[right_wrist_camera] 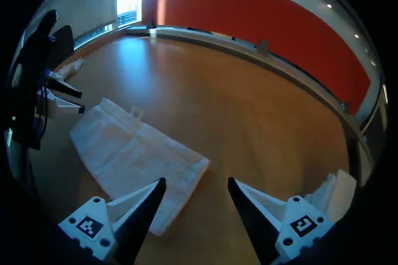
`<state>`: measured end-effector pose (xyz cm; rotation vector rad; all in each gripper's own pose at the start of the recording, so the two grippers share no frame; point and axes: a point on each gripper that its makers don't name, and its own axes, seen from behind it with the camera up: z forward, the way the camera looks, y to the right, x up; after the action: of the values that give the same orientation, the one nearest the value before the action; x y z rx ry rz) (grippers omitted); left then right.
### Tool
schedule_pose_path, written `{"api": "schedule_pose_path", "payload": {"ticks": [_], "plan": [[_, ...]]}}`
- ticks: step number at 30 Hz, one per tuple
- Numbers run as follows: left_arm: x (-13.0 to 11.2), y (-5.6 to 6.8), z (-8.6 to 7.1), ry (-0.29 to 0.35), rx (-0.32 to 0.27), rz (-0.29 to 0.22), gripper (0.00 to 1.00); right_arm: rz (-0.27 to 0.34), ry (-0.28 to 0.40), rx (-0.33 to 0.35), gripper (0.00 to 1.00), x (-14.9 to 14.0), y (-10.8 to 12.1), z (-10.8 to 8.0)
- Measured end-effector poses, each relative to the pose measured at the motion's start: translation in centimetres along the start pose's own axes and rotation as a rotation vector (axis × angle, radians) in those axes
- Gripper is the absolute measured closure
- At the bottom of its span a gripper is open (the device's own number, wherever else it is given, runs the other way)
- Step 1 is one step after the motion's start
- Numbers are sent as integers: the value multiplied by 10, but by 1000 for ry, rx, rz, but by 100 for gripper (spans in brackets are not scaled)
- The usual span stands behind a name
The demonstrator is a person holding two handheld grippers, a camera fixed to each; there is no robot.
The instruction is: Fold towel
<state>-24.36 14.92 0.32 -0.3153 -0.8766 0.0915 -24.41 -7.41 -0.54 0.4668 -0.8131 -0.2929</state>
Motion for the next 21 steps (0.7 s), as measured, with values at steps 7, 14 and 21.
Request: {"api": "schedule_pose_path", "payload": {"ticks": [7, 14, 21], "plan": [[-5, 2, -11, 9, 0, 1, 6, 8, 6, 0, 4, -6, -8, -14], [-16, 4, -26, 15, 1, -7, 6, 12, 5, -1, 4, -17, -15, -29], [-32, 3, -35, 5, 9, -3, 6, 31, 2, -1, 4, -29, -22, -41]]}}
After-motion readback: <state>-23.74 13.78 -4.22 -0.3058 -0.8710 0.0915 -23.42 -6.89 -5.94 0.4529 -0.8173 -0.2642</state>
